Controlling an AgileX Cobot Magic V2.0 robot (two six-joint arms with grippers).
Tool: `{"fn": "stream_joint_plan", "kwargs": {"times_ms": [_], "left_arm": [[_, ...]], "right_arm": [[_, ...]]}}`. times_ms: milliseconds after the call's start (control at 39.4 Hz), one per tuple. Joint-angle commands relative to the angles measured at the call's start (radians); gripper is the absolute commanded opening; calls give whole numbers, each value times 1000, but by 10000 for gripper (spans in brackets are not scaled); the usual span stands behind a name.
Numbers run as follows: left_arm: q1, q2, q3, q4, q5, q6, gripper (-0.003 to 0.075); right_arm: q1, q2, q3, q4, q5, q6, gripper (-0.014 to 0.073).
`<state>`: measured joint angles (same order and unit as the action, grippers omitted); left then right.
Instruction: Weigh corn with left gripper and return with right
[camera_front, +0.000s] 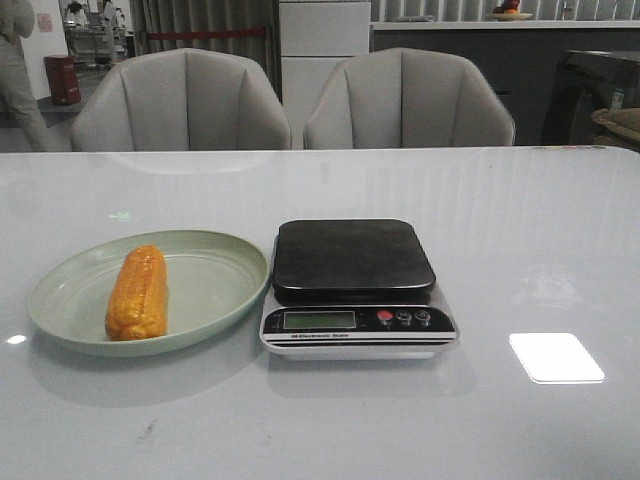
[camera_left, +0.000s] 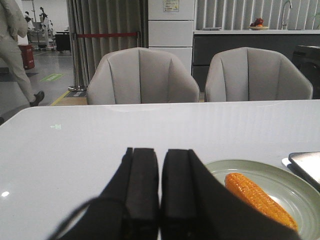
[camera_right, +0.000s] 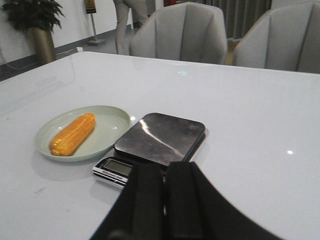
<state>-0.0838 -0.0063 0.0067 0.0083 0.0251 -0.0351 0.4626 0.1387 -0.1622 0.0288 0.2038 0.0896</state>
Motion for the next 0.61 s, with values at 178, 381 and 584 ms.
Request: {"fn": "stream_joint_plan", "kwargs": {"times_ms": [178,381,584], "left_arm": [[-6,-21,31,-8,-82,-6,113],[-6,-19,31,-8,-82,-6,113],[-6,-19,31,-8,-82,-6,113]], "right_arm": [[-218,-73,62,-12,-134,-9,147],[-269,-164,158,-12,-195,-9,147],[-269,-166,198,-12,-180,-9,147]]}}
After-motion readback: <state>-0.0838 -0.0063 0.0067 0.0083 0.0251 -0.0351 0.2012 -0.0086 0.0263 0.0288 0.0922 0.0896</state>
